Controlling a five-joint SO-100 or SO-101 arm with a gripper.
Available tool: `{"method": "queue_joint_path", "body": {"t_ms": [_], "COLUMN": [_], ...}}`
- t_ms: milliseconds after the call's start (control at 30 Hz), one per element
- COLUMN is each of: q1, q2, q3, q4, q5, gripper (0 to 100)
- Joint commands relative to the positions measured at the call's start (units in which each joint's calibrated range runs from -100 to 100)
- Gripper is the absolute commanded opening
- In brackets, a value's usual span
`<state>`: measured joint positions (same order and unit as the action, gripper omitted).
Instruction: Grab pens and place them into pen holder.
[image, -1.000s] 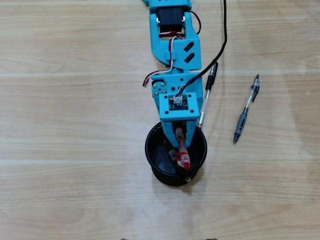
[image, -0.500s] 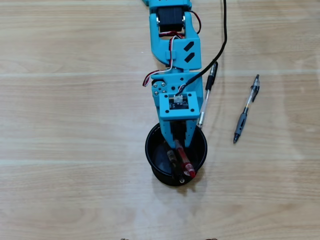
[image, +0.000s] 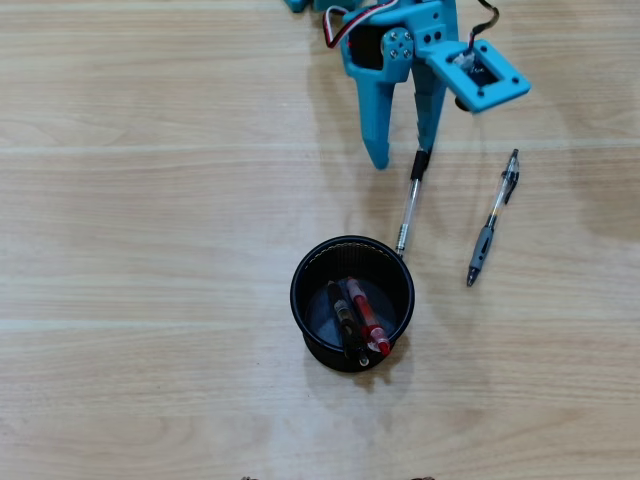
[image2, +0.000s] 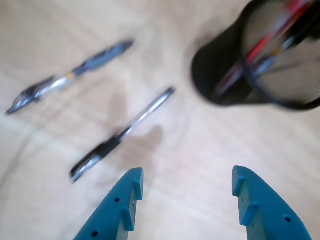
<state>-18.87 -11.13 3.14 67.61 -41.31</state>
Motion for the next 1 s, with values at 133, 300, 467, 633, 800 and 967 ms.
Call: {"method": "queue_joint_path", "body": {"t_ms": [133,300,467,633,800,967], "q1": [-8.0,-9.3,-8.7,-9.2,-9.3,-8.6], "q2": [11.1,17.5,23.0,28.5,34.3,38.0], "q3": [-3.7,-6.4,-10.1,-10.0,-10.0,-10.0], "q4": [15.4,14.9,14.8,7.5,4.1,4.0], "q5": [-16.6,-21.2,-22.1,-22.1,-22.0,-22.0], "gripper": [20,20,20,20,20,20]}}
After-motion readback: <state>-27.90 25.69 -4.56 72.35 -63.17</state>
